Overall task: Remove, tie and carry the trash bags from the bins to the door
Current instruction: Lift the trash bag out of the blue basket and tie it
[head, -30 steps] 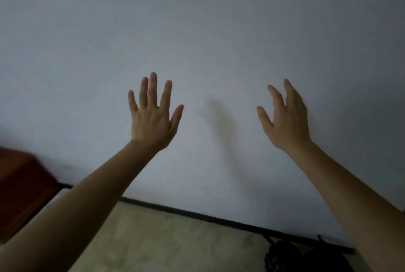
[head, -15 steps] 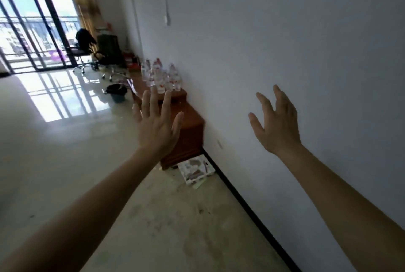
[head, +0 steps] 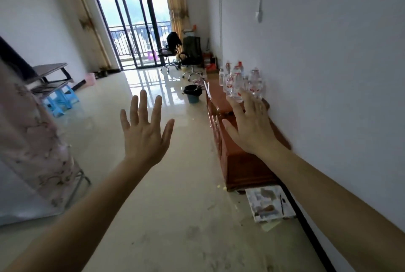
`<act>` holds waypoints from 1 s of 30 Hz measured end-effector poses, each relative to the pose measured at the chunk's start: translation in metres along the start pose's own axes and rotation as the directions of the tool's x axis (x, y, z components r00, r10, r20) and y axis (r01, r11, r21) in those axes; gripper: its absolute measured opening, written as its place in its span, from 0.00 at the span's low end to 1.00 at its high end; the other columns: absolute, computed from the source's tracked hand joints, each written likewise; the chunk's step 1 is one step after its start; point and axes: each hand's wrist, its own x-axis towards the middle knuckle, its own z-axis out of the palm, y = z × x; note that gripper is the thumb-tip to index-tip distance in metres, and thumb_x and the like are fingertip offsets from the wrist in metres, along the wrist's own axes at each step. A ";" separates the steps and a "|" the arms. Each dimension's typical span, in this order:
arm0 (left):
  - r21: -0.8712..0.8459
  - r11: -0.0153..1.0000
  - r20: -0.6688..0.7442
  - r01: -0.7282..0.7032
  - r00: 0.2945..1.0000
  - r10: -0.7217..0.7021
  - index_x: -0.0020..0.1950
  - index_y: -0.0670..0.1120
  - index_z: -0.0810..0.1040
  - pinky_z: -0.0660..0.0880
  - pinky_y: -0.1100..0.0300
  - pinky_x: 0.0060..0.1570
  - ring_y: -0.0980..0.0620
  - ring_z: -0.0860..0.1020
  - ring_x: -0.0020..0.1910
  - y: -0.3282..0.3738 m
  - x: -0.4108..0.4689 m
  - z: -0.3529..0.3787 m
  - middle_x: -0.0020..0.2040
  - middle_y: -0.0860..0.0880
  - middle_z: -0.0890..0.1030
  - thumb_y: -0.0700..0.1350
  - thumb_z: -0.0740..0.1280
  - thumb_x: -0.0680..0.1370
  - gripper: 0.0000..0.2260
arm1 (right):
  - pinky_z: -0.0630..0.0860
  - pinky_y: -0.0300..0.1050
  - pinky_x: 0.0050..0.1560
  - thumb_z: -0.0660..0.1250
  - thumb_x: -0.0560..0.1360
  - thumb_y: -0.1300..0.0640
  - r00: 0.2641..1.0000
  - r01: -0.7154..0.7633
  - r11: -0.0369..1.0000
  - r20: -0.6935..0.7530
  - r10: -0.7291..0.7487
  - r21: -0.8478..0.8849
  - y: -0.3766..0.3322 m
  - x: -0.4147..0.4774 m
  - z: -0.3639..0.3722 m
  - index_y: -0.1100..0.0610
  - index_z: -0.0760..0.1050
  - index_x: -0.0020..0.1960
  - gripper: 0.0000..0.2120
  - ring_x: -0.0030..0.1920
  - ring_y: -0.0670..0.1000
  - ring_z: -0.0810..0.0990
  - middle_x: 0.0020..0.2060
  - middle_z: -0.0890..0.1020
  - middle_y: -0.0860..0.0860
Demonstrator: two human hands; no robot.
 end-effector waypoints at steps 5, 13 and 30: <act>0.094 0.990 -0.012 0.101 0.995 -0.101 0.81 0.51 0.49 0.49 0.35 0.75 0.42 0.44 0.80 -0.038 0.107 0.039 0.82 0.43 0.45 0.63 0.46 0.82 0.31 | 0.51 0.60 0.76 0.56 0.80 0.40 0.998 0.062 0.989 0.014 -0.065 0.135 0.000 0.142 0.060 0.49 0.54 0.78 0.30 0.78 0.60 0.52 0.79 0.51 0.58; 0.176 0.953 0.012 0.246 0.968 -0.252 0.81 0.52 0.49 0.51 0.35 0.75 0.41 0.46 0.80 -0.127 0.202 0.132 0.82 0.43 0.46 0.64 0.46 0.81 0.31 | 0.54 0.59 0.76 0.56 0.81 0.41 0.974 0.162 0.948 0.107 -0.198 0.275 -0.049 0.290 0.187 0.52 0.56 0.78 0.30 0.78 0.60 0.52 0.79 0.50 0.57; 0.104 0.981 0.121 0.165 0.977 -0.177 0.81 0.58 0.44 0.47 0.33 0.75 0.41 0.40 0.80 -0.341 0.524 0.380 0.81 0.45 0.38 0.68 0.41 0.79 0.31 | 0.47 0.60 0.77 0.53 0.81 0.39 0.972 0.194 0.978 0.122 -0.202 0.071 -0.086 0.650 0.425 0.49 0.55 0.79 0.29 0.79 0.59 0.47 0.80 0.48 0.55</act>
